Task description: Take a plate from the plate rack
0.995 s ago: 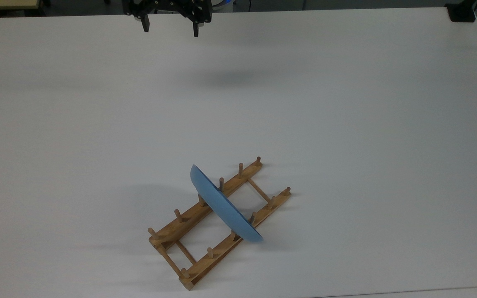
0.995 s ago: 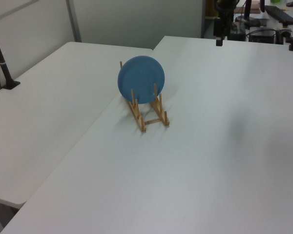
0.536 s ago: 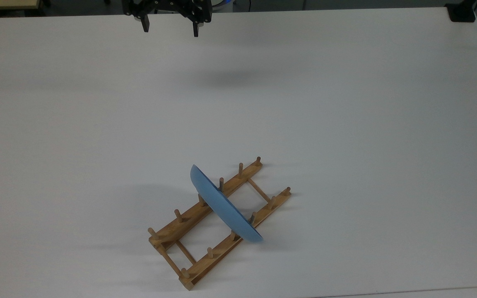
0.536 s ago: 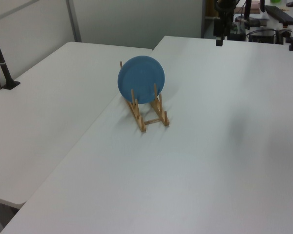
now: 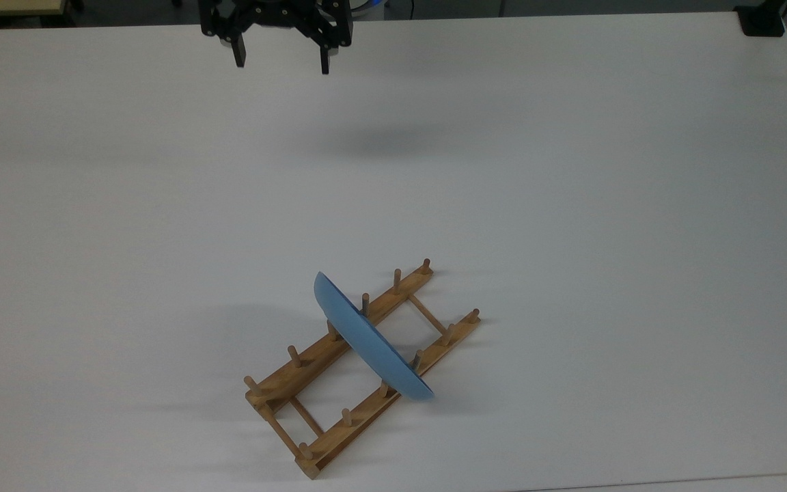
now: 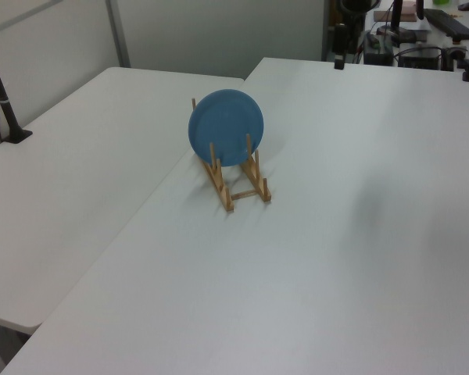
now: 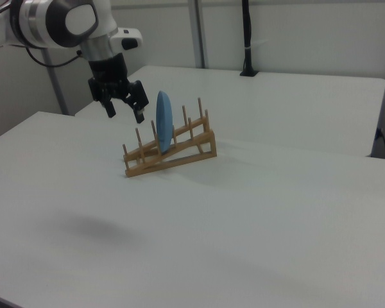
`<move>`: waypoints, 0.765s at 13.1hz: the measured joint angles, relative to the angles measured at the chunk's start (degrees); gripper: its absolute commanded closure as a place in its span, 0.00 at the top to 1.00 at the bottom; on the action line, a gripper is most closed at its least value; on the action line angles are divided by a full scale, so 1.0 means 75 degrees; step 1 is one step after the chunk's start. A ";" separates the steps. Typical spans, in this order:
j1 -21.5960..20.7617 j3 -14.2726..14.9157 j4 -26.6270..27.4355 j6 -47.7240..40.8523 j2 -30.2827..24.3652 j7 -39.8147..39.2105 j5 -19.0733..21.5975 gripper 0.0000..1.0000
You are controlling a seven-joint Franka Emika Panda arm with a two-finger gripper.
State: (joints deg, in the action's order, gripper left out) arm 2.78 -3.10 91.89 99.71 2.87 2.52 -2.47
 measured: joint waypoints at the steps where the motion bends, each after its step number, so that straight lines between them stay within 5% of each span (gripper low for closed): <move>1: -0.0045 -0.0009 -0.0015 0.0305 0.0042 -0.0002 -0.0043 1.00; 5: -0.0478 -0.0038 -0.0070 0.1941 0.0552 0.0010 -0.0966 0.99; 10: -0.0918 -0.0051 -0.0155 0.4112 0.1537 0.1835 -0.3584 0.64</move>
State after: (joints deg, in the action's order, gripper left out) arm -4.11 -3.49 90.72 130.55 14.40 16.28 -29.35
